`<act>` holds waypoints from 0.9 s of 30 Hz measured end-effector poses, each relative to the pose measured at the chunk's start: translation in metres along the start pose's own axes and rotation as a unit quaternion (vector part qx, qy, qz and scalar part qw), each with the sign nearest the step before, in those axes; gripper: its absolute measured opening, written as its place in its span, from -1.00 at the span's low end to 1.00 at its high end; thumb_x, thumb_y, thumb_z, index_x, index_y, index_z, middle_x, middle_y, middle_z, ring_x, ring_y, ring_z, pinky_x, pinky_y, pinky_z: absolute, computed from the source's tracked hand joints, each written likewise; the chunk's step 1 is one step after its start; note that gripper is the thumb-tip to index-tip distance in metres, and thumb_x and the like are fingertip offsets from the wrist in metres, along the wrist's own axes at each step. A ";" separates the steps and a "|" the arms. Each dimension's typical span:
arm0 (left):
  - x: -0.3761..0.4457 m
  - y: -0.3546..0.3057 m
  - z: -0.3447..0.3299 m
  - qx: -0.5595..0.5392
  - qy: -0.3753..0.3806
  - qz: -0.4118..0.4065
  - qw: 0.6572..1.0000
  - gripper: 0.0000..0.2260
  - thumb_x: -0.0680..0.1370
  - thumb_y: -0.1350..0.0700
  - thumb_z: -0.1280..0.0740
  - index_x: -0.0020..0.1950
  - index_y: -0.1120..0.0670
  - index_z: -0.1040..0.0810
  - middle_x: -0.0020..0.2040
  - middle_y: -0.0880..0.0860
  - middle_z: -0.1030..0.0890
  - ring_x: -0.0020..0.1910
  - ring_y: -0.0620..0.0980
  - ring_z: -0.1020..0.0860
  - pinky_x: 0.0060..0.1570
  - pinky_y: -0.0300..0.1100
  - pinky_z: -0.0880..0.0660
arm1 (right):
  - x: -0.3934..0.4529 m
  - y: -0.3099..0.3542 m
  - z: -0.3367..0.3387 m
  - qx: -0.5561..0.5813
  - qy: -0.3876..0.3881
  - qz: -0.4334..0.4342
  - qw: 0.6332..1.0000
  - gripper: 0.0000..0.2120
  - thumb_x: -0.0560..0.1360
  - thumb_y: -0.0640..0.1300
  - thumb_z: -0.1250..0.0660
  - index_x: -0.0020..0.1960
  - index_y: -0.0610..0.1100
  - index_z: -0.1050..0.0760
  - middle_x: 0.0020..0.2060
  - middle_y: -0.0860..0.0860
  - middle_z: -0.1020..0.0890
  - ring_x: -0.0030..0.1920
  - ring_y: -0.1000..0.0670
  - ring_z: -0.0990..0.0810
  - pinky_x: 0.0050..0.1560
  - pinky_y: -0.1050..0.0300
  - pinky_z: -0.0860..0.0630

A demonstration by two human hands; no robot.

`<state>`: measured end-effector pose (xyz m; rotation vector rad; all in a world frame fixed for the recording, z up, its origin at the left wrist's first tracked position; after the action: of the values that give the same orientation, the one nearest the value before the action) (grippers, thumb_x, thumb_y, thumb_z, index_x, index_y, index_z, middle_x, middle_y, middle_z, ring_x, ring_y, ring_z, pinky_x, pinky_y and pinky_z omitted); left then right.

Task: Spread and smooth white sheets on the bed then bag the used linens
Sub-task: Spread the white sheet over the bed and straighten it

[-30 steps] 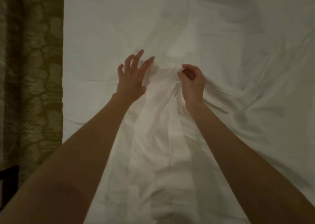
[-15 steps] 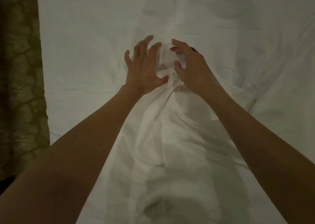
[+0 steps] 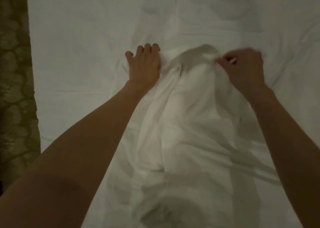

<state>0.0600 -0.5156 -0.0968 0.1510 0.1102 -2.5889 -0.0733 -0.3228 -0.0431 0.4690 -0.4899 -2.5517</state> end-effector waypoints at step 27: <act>0.065 0.139 0.033 -0.201 0.084 0.161 0.963 -0.83 0.51 0.10 -0.35 -0.01 0.15 -0.67 -0.39 0.07 -0.62 -0.13 0.20 -0.65 -0.07 -0.11 -0.52 | 0.119 -0.018 0.005 -0.013 0.128 0.049 0.990 -0.68 0.48 0.05 -0.42 -0.07 -0.24 -0.58 -0.22 -0.15 -0.56 -0.22 -0.07 -0.50 -0.15 0.10 -0.40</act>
<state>0.0751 -0.6709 -0.0790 0.2192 0.6153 -2.1746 -0.1800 -0.3699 -0.0744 0.7327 -0.3758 -2.3571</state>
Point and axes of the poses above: each hand's wrist, its own x-axis towards the middle knuckle, its own z-axis out of the back of the hand, y = z × x, the point moved 7 cm from there along x, towards the middle knuckle
